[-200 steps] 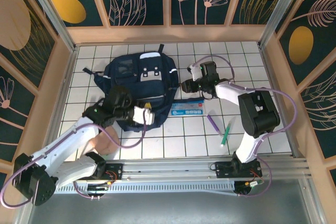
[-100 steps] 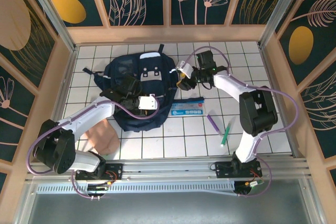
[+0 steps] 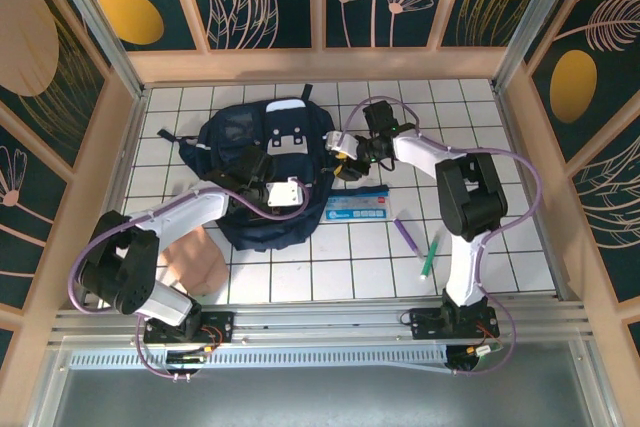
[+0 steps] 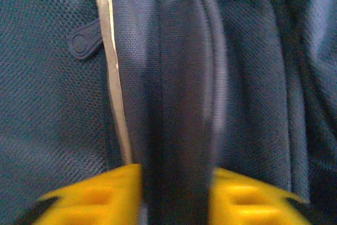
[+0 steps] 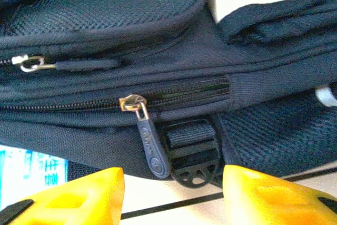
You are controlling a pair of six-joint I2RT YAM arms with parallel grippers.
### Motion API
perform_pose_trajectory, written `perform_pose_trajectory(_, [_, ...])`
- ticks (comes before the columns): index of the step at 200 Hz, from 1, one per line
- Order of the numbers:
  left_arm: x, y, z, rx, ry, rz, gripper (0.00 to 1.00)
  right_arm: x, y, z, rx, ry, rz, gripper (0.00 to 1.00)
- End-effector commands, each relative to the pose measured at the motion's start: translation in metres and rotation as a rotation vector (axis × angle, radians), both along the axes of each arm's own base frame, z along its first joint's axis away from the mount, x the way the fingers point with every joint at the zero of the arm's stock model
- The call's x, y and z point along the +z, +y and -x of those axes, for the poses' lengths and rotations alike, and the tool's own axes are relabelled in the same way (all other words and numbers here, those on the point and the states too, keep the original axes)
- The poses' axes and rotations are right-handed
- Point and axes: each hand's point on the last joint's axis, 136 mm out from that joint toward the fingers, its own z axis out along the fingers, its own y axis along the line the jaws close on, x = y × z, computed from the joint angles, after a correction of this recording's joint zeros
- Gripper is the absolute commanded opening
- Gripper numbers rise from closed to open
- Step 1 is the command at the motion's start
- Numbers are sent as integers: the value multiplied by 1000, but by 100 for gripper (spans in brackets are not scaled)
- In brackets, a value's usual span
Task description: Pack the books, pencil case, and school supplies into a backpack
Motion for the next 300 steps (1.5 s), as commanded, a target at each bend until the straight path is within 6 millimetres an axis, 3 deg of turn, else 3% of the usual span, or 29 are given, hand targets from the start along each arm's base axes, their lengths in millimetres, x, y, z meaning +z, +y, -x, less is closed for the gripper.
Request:
perform_pose_trajectory(1, [9, 6, -22, 43, -51, -30, 0, 5, 12, 6, 135, -30, -17, 53])
perform_pose_trajectory(19, [13, 4, -19, 34, -38, -12, 0, 1, 19, 0, 141, -50, -13, 52])
perform_pose_trajectory(30, [35, -4, -26, 33, -71, 31, 0, 0, 23, -1, 148, -53, -12, 52])
perform_pose_trajectory(70, [68, -11, -24, -3, -117, 83, 0, -5, 38, -2, 164, -40, -8, 51])
perform_pose_trajectory(84, [74, -13, -23, -14, -122, 96, 0, -11, 38, -2, 158, -27, 6, 44])
perform_pose_trajectory(112, [82, -13, -26, -13, -158, 109, 0, -20, 31, -4, 129, -17, 49, 22])
perform_pose_trajectory(144, [98, -15, -43, 82, -178, 146, 0, -10, 26, -3, 110, -26, 50, 0])
perform_pose_trajectory(157, [99, -16, -49, 128, -157, 150, 0, 0, 26, -1, 112, -30, 40, 0])
perform_pose_trajectory(185, [104, -20, -66, 268, -121, 202, 0, 27, 27, 17, 119, -15, -31, 0])
perform_pose_trajectory(263, [89, -44, -70, 398, 85, 318, 0, 81, 20, 87, 121, 71, -182, 0])
perform_pose_trajectory(300, [103, -76, -70, 466, 246, 491, 0, 102, 33, 118, 121, 71, -254, 0])
